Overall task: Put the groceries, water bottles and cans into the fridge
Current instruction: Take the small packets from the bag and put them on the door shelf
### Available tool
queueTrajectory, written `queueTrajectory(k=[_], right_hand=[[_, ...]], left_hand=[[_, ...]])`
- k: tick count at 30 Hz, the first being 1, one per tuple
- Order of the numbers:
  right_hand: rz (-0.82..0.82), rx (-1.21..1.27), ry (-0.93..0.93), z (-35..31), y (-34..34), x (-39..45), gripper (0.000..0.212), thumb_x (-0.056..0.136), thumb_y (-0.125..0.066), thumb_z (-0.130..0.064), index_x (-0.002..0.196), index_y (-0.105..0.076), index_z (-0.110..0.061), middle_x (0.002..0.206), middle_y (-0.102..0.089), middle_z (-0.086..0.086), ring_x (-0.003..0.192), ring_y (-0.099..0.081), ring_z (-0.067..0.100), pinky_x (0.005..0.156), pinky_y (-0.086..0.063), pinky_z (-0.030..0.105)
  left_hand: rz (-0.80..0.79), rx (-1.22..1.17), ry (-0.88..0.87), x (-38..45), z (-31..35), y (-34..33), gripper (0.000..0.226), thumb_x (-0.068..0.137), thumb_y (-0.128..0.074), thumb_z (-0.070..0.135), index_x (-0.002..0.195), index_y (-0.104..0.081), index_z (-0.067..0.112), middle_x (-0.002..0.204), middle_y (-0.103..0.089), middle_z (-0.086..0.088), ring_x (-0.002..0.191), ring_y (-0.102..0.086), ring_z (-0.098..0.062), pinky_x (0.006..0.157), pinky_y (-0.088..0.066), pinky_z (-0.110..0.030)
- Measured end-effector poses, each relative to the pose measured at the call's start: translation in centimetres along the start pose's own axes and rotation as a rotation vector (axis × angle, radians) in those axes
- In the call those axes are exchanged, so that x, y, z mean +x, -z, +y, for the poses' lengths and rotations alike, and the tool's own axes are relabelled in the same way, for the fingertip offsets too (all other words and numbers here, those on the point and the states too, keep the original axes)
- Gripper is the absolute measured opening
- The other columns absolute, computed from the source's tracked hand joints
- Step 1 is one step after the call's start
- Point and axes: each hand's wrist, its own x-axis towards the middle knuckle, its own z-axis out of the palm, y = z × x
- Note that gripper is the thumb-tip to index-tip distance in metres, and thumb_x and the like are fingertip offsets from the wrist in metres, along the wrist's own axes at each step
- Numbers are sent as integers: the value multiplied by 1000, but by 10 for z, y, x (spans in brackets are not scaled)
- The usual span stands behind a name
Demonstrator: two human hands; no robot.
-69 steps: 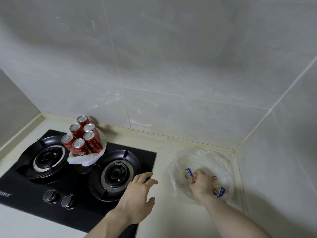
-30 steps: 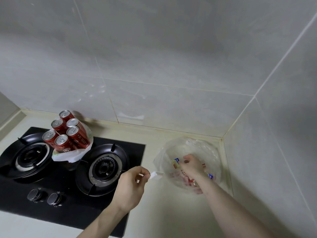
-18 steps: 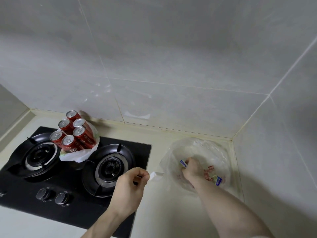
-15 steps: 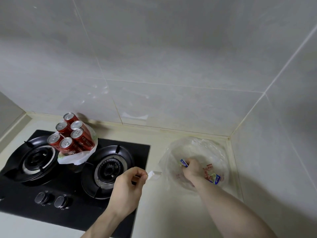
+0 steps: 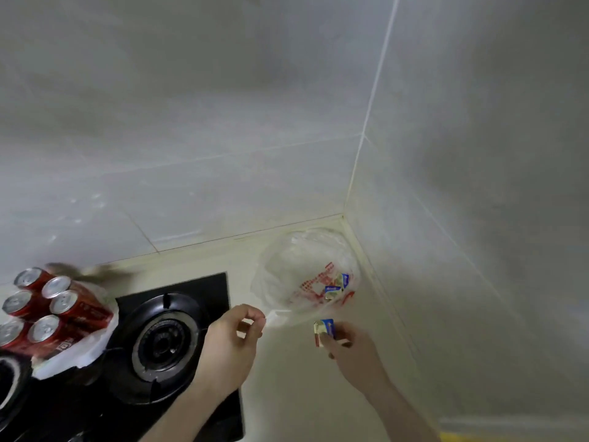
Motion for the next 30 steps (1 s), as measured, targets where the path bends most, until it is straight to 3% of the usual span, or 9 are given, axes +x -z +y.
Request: queueTrajectory(k=[3, 7, 13, 16, 19, 21, 25, 30], right_hand=[[109, 35, -15, -12, 9, -43, 7, 89, -76, -34, 93, -74, -29, 85, -75, -6, 62, -69, 7, 67, -52, 22], [283, 17, -35, -13, 14, -110, 9, 88, -73, -43, 96, -70, -40, 85, -74, -16, 66, -68, 5, 65, -52, 28], [579, 217, -95, 2, 9, -239, 13, 89, -76, -32, 102, -73, -31, 89, -77, -7, 70, -65, 18, 71, -53, 34], [731, 294, -129, 7, 10, -308, 13, 90, -76, -24, 101, -74, -30, 89, -76, -4, 70, -63, 12, 70, -52, 30], [897, 331, -160, 11, 17, -378, 13, 91, -74, -23, 100, -74, -32, 87, -75, -4, 74, -64, 24, 71, -52, 34], [1009, 366, -178, 17, 20, -423, 13, 91, -74, -24, 99, -73, -35, 87, -73, -7, 74, -65, 22, 69, -50, 28], [1219, 428, -197, 35, 20, -512, 13, 92, -73, -24, 100, -73, -34, 88, -75, -7, 69, -60, 9, 70, -49, 23], [1451, 447, -261, 66, 15, -628, 17, 92, -73, -29, 101, -71, -43, 90, -75, -9, 81, -63, 25, 82, -53, 42]], left_hand=[[-68, -2, -65, -2, 6, 0, 18, 94, -69, 17, 81, -68, 30, 79, -70, 16, 69, -67, -8, 56, -49, -18], [-186, -14, -238, -12, 11, 1, 19, 92, -71, 16, 82, -69, 32, 80, -70, 18, 70, -66, -7, 63, -51, -22], [-434, -32, -515, -57, 22, -9, 20, 90, -73, 11, 85, -69, 29, 84, -70, 16, 72, -67, -11, 61, -51, -18], [-572, -63, -624, -92, 41, -19, 19, 89, -73, 10, 85, -68, 28, 82, -70, 14, 70, -66, -11, 61, -49, -15], [-705, -66, -752, -135, 67, -36, 17, 89, -73, 14, 85, -68, 30, 77, -70, 12, 66, -67, -9, 61, -52, -24], [-786, -59, -809, -167, 84, -48, 15, 90, -72, 21, 88, -67, 35, 76, -71, 15, 66, -67, -6, 63, -53, -29], [-983, -114, -912, -245, 113, -76, 23, 92, -71, 17, 83, -66, 37, 68, -66, 16, 57, -59, -6, 51, -40, -16], [-1193, -162, -1024, -369, 147, -110, 27, 91, -71, 17, 82, -67, 42, 73, -71, 11, 65, -64, -8, 52, -41, -10]])
